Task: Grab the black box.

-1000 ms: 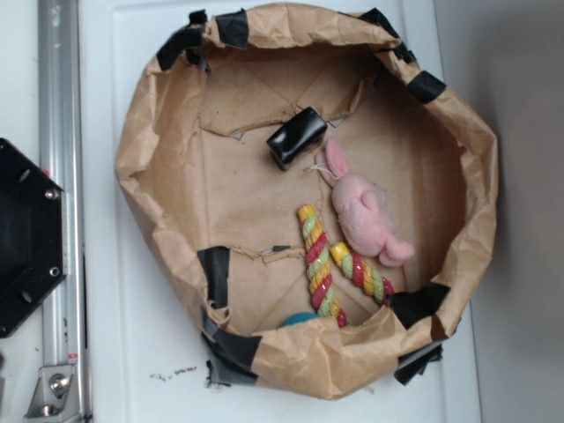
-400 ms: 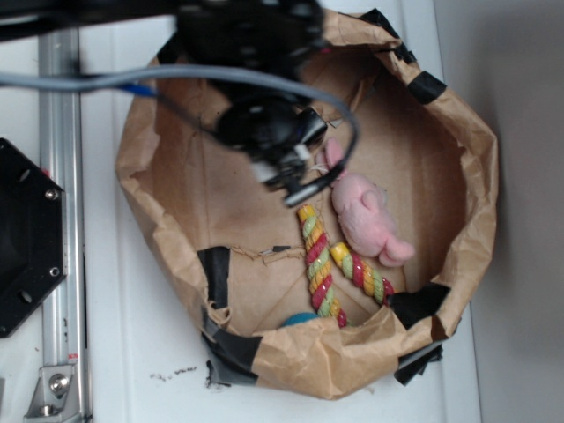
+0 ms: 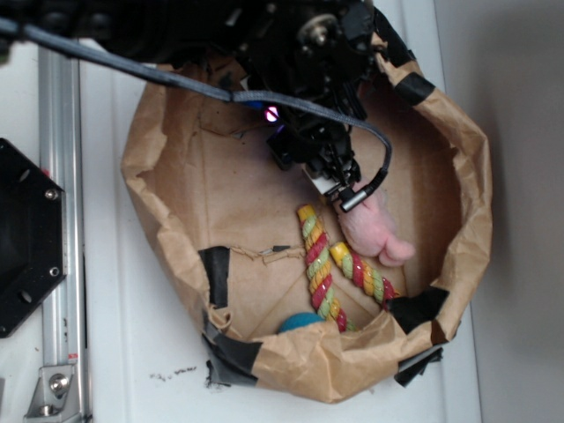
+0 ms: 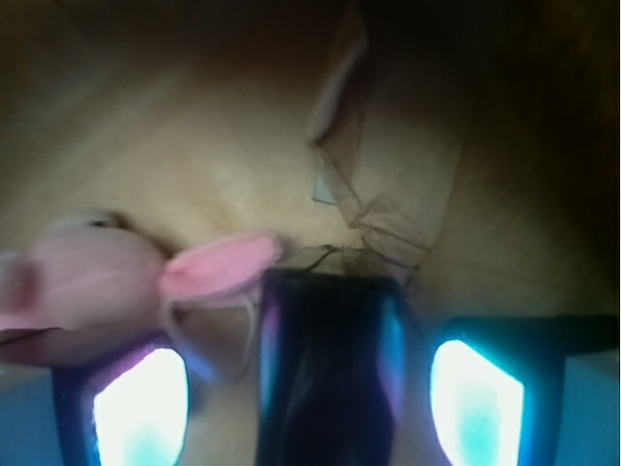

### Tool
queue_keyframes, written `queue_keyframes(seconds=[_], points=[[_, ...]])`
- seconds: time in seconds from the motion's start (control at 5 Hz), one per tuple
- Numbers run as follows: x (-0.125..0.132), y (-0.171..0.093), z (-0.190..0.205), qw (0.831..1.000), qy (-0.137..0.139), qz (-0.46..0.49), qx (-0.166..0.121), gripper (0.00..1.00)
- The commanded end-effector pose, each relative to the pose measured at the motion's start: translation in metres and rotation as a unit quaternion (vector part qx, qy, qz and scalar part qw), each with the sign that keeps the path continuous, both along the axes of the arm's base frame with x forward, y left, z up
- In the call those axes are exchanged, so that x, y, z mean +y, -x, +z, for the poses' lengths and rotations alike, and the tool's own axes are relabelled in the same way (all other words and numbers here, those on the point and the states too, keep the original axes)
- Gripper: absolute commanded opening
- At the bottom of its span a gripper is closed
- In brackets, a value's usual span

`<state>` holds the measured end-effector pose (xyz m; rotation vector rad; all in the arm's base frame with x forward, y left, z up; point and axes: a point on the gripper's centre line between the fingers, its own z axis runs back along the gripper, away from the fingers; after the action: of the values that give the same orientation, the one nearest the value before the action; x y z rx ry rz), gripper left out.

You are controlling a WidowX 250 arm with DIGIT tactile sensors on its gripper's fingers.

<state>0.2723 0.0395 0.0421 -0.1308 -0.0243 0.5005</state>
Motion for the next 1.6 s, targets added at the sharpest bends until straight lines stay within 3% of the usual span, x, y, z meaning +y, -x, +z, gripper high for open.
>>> queue_keyframes(seconds=[0.0,0.2,0.4,0.6,1.0,1.4], points=[[-0.016,-0.007,-0.011,0.999,-0.032,-0.024,0.009,0.00],[-0.009,-0.014,-0.005,0.998,-0.040,-0.039,0.001,0.00],[-0.010,-0.011,0.024,0.994,-0.074,-0.073,-0.013,0.00],[-0.031,-0.006,0.075,0.973,-0.134,-0.171,-0.076,0.00],[-0.051,0.008,0.176,0.965,-0.091,-0.228,-0.093,0.00],[-0.060,0.020,0.190,0.964,-0.081,-0.238,-0.083,0.00]])
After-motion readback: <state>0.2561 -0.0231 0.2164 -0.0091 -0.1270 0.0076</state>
